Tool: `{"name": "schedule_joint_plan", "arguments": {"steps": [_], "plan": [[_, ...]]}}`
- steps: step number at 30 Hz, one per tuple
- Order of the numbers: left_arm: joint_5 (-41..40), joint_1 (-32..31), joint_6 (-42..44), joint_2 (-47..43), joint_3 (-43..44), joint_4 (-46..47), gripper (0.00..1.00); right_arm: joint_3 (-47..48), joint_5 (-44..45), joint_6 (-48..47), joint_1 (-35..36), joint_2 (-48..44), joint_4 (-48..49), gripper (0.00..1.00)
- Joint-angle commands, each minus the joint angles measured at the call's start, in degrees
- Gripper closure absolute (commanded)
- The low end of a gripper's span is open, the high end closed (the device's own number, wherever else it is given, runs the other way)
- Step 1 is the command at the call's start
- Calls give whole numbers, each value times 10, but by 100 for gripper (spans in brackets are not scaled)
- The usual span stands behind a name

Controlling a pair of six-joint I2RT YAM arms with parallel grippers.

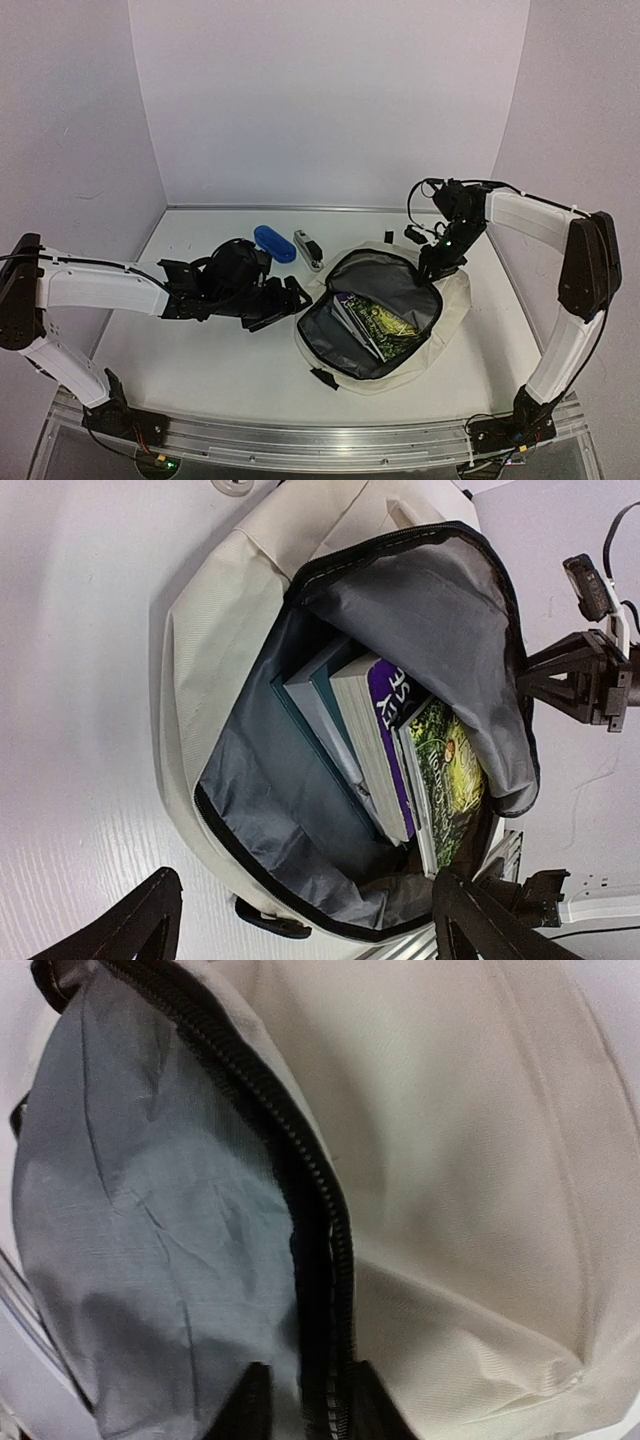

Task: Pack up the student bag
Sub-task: Zip the student bag at the center of the board.

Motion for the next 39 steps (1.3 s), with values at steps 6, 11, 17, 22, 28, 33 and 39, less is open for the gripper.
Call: {"name": "schedule_joint_plan", "arguments": {"steps": [6,11,17,22,28,33,39], "plan": [[17,30,-3,-33,-19,17,13,37,-163,-1,31,-66,-55,100],[35,44,-2,-40,-25,18,14,34,-192,-4,100,-83,-57,100],[33,50,-6,-53,-34,13,14,32,-215,-24,172,-79,-57,100],[28,54,-4,-65,-35,5,14,38,-223,-61,243,-68,-71,75],[4,53,29,-87,-12,-33,10,60,-225,-83,253,-96,-92,35],[-4,54,75,-76,36,-79,8,50,-187,-72,208,-148,-89,32],[-19,55,112,-34,103,-118,6,33,-131,-22,152,-137,-36,29]]}}
